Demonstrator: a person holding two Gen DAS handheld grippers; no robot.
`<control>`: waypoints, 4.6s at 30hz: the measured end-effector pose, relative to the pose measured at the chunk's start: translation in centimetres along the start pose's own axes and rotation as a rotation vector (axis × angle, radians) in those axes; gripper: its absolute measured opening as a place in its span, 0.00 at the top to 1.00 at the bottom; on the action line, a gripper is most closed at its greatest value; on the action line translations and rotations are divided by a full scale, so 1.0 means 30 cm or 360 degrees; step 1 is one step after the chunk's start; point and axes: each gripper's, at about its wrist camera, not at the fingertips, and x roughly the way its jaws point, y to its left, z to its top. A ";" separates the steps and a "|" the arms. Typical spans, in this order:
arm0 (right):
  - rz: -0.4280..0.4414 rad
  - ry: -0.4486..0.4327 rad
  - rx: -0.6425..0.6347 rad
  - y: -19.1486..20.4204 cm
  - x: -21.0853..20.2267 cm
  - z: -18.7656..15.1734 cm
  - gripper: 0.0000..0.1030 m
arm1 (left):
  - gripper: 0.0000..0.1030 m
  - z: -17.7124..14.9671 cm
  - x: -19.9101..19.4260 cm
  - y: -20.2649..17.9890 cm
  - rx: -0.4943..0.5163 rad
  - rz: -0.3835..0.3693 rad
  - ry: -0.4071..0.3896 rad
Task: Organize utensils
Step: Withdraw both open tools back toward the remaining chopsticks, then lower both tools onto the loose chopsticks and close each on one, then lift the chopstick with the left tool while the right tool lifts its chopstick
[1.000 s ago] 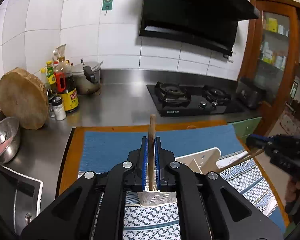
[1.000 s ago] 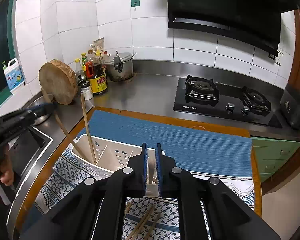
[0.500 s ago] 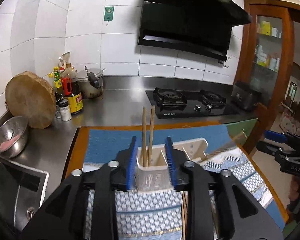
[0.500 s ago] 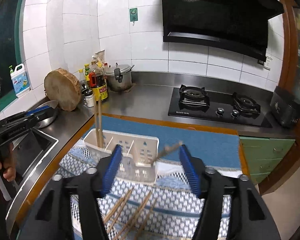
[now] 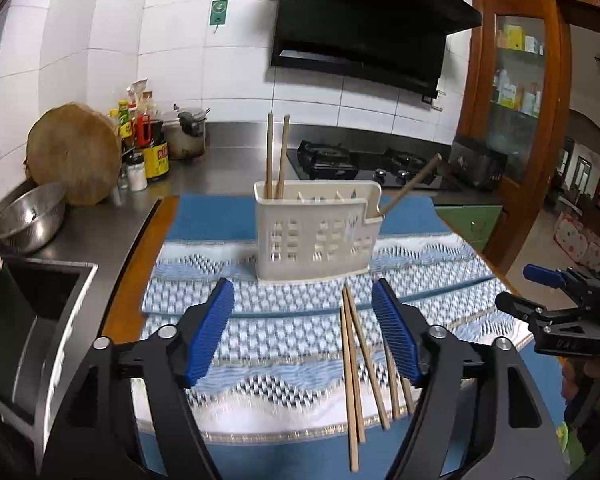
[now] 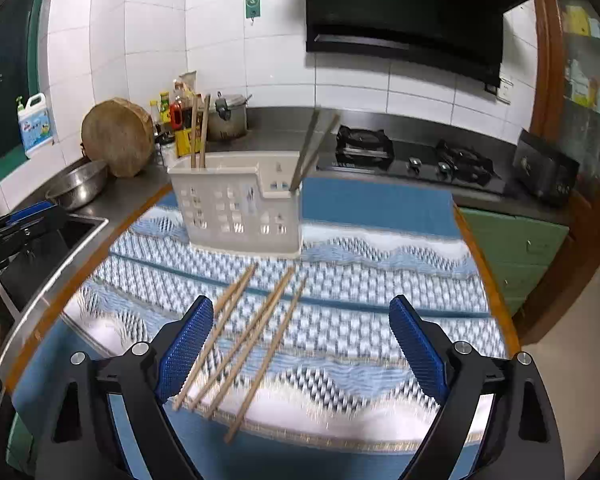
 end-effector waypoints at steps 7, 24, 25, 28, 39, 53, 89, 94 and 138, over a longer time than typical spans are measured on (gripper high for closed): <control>-0.0088 -0.0019 -0.0022 0.049 -0.036 -0.118 0.12 | 0.14 -0.126 -0.038 -0.058 0.0083 0.0067 0.0010; -0.0069 0.0017 0.0105 0.077 -0.053 -0.213 0.12 | 0.09 -0.211 -0.092 -0.069 0.0081 0.0140 0.0014; -0.0063 0.0020 0.0109 0.080 -0.052 -0.215 0.12 | 0.09 -0.213 -0.092 -0.065 0.0077 0.0143 0.0016; -0.0055 0.0032 0.0112 0.094 -0.047 -0.227 0.12 | 0.09 -0.224 -0.097 -0.062 0.0075 0.0165 0.0013; 0.0061 0.0147 0.0134 0.150 0.012 -0.290 0.43 | 0.09 -0.279 -0.103 -0.023 0.0050 0.0207 0.0051; 0.0119 0.0324 0.0179 0.171 0.153 -0.350 0.74 | 0.09 -0.401 -0.003 -0.021 0.0100 0.0169 0.0248; 0.0046 0.0383 0.0129 0.136 0.246 -0.333 0.91 | 0.61 -0.415 0.271 -0.102 0.0337 0.0127 0.0582; 0.0045 0.0382 0.0130 0.134 0.256 -0.327 0.91 | 0.76 -0.423 0.292 -0.121 0.0337 0.0046 0.0573; 0.0120 -0.0071 -0.0105 0.028 0.011 0.364 0.94 | 0.94 0.043 0.206 0.035 0.0021 -0.0152 0.0152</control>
